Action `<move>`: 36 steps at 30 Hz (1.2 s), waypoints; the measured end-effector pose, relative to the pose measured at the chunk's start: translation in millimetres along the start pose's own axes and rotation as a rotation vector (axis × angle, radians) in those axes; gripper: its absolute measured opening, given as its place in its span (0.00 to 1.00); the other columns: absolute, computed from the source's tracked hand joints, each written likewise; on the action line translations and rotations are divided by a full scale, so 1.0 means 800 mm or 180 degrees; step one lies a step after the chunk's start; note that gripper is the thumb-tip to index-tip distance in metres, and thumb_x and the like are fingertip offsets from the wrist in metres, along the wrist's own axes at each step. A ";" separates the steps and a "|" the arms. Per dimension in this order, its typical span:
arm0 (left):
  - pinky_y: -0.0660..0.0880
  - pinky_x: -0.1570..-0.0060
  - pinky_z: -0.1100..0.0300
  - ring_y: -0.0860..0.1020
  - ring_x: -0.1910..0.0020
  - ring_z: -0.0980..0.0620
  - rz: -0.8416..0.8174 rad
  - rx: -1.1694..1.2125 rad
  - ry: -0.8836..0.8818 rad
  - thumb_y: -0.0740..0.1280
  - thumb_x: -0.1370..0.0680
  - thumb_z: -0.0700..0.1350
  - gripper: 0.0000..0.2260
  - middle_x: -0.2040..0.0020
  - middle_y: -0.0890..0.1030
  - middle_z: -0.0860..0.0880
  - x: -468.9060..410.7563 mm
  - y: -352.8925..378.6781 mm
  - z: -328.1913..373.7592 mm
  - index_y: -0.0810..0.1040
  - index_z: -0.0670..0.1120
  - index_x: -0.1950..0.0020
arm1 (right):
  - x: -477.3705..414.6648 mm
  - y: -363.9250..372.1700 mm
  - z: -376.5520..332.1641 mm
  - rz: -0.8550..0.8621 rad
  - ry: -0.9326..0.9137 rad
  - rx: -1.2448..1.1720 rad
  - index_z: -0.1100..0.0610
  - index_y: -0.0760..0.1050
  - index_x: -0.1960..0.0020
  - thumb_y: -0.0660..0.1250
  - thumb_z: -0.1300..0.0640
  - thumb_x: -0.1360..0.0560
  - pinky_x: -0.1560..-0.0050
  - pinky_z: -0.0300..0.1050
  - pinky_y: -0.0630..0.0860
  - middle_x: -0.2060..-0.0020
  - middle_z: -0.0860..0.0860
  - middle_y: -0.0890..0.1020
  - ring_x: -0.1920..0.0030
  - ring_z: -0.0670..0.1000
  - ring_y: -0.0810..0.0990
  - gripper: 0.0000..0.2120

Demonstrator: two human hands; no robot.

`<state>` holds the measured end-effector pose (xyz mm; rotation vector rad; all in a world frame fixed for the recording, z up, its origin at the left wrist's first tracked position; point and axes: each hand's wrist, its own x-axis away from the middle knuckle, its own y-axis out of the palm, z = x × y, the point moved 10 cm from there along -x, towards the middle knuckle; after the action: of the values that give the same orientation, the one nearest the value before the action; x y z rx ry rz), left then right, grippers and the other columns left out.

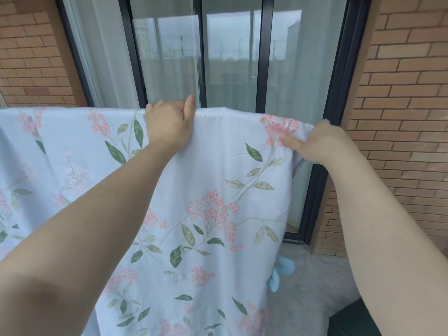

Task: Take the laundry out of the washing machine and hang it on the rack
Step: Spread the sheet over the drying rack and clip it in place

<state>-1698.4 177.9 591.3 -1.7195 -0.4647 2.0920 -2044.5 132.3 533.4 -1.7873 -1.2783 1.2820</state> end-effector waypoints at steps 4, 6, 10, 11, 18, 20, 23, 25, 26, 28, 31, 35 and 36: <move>0.66 0.49 0.49 0.69 0.64 0.43 0.0030 0.0010 -0.0082 0.49 0.17 0.53 0.24 0.73 0.71 0.49 0.004 -0.002 0.008 0.61 0.48 0.72 | 0.030 0.054 0.031 -0.1066 0.0617 -0.1141 0.63 0.76 0.56 0.55 0.22 0.29 0.64 0.49 0.82 0.65 0.60 0.86 0.67 0.58 0.86 0.42; 0.66 0.48 0.48 0.70 0.61 0.43 0.0031 0.0016 0.0020 0.49 0.17 0.53 0.23 0.70 0.74 0.48 0.009 -0.005 0.026 0.61 0.49 0.71 | 0.046 0.080 0.022 -0.1497 0.0590 -0.1741 0.60 0.78 0.51 0.59 0.27 0.26 0.62 0.46 0.84 0.66 0.57 0.86 0.65 0.55 0.87 0.35; 0.64 0.53 0.51 0.75 0.57 0.40 -0.0076 0.0169 0.0748 0.51 0.17 0.56 0.18 0.62 0.80 0.45 0.021 -0.004 0.107 0.68 0.50 0.62 | 0.050 0.093 0.010 -0.1411 0.0382 -0.3048 0.48 0.80 0.45 0.69 0.40 0.23 0.47 0.53 0.83 0.50 0.55 0.86 0.57 0.54 0.87 0.14; 0.63 0.55 0.52 0.75 0.57 0.41 -0.0117 0.0255 0.0874 0.51 0.17 0.57 0.18 0.61 0.80 0.45 0.023 -0.003 0.126 0.69 0.50 0.61 | 0.050 0.092 0.009 -0.1351 0.0371 -0.3398 0.48 0.80 0.45 0.71 0.42 0.24 0.44 0.55 0.82 0.48 0.54 0.86 0.54 0.54 0.87 0.13; 0.65 0.52 0.51 0.76 0.56 0.42 -0.0329 -0.0048 0.1326 0.50 0.17 0.59 0.22 0.61 0.80 0.49 0.032 0.018 0.205 0.74 0.50 0.61 | 0.070 0.127 0.011 -0.1697 0.0737 -0.3933 0.51 0.82 0.41 0.75 0.40 0.28 0.43 0.49 0.78 0.49 0.49 0.87 0.47 0.51 0.86 0.20; 0.65 0.51 0.51 0.76 0.58 0.43 -0.0342 -0.0089 0.1269 0.50 0.17 0.58 0.21 0.63 0.79 0.49 0.032 0.020 0.206 0.71 0.51 0.64 | 0.075 0.130 0.010 -0.1655 0.0721 -0.4197 0.53 0.82 0.42 0.74 0.44 0.27 0.49 0.45 0.80 0.49 0.50 0.87 0.49 0.49 0.86 0.18; 0.65 0.52 0.51 0.70 0.63 0.45 -0.0292 -0.0051 0.1263 0.50 0.16 0.57 0.21 0.64 0.79 0.49 0.033 0.020 0.211 0.69 0.51 0.65 | 0.075 0.122 0.012 -0.1097 0.0500 -0.4267 0.56 0.84 0.45 0.77 0.52 0.27 0.55 0.41 0.80 0.51 0.50 0.88 0.49 0.51 0.86 0.13; 0.65 0.53 0.51 0.68 0.63 0.46 -0.0287 -0.0054 0.1271 0.49 0.16 0.57 0.21 0.64 0.79 0.49 0.033 0.022 0.213 0.69 0.50 0.65 | 0.075 0.104 0.020 -0.0378 0.0411 -0.4194 0.58 0.83 0.49 0.78 0.57 0.28 0.58 0.42 0.81 0.54 0.51 0.88 0.53 0.50 0.87 0.10; 0.65 0.52 0.51 0.69 0.62 0.45 -0.0301 -0.0068 0.1264 0.49 0.16 0.57 0.21 0.64 0.79 0.49 0.033 0.024 0.212 0.69 0.51 0.64 | 0.077 0.093 0.028 0.0032 0.0397 -0.4098 0.60 0.82 0.51 0.78 0.57 0.29 0.58 0.44 0.81 0.56 0.51 0.87 0.56 0.50 0.86 0.10; 0.65 0.51 0.50 0.70 0.61 0.45 -0.0274 -0.0099 0.1214 0.49 0.16 0.57 0.21 0.64 0.79 0.49 0.030 0.025 0.207 0.69 0.51 0.64 | 0.085 0.071 0.040 0.0627 0.0333 -0.3805 0.67 0.78 0.53 0.77 0.54 0.28 0.55 0.50 0.79 0.59 0.57 0.85 0.59 0.52 0.82 0.17; 0.65 0.52 0.51 0.67 0.62 0.46 -0.0194 -0.0111 0.1140 0.50 0.16 0.57 0.22 0.65 0.78 0.48 0.029 0.026 0.198 0.70 0.50 0.65 | 0.100 0.084 0.027 -0.0057 0.0175 -0.4094 0.61 0.81 0.49 0.75 0.44 0.29 0.54 0.55 0.79 0.53 0.57 0.86 0.55 0.54 0.84 0.20; 0.64 0.52 0.50 0.71 0.61 0.44 -0.0118 -0.0085 0.1135 0.51 0.16 0.57 0.22 0.64 0.80 0.46 0.028 0.026 0.197 0.71 0.50 0.65 | 0.152 0.158 -0.012 -0.2042 -0.0150 -0.3383 0.48 0.80 0.41 0.73 0.41 0.27 0.58 0.46 0.80 0.48 0.49 0.86 0.51 0.52 0.85 0.19; 0.64 0.52 0.50 0.70 0.62 0.45 -0.0102 -0.0062 0.1128 0.51 0.16 0.57 0.22 0.64 0.80 0.46 0.028 0.027 0.196 0.71 0.49 0.65 | 0.168 0.177 -0.016 -0.2359 -0.0253 -0.3042 0.48 0.79 0.40 0.74 0.45 0.26 0.53 0.45 0.81 0.46 0.47 0.86 0.47 0.49 0.84 0.16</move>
<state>-1858.4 169.4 591.7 -2.0241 -0.4012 1.7131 -1971.8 205.9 367.7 -1.4833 -2.5443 0.3055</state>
